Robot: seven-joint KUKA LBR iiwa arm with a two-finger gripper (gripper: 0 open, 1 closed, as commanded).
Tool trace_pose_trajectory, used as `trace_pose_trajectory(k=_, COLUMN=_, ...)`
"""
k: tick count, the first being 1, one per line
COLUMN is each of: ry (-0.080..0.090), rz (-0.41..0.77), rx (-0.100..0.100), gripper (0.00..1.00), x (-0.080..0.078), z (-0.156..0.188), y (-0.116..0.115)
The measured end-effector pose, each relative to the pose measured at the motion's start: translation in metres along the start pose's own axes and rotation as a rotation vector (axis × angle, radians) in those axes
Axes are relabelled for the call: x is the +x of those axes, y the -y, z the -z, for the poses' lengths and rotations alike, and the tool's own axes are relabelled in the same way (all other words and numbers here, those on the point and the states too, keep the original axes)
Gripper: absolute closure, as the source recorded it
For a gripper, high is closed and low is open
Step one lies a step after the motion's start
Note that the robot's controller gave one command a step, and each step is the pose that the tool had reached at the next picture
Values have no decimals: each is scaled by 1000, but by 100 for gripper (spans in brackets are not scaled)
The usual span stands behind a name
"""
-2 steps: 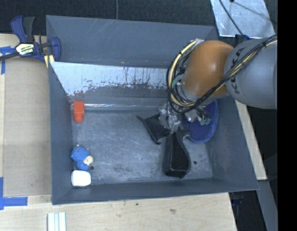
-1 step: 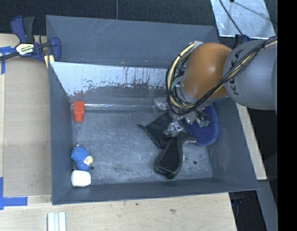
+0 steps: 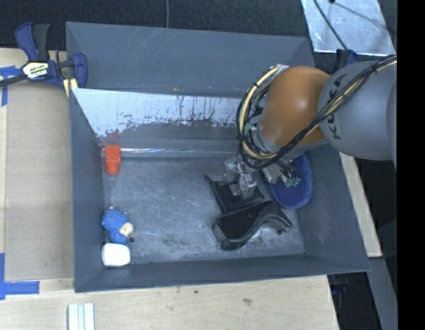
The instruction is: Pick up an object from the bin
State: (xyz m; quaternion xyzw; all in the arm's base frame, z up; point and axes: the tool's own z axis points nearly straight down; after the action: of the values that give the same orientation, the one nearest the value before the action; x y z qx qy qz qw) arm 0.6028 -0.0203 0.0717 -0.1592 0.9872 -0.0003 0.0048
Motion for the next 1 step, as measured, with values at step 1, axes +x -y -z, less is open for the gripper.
trace_pose_trajectory(k=1, ry=4, rz=-2, rx=1, gripper=100, x=-14, z=124, y=-27)
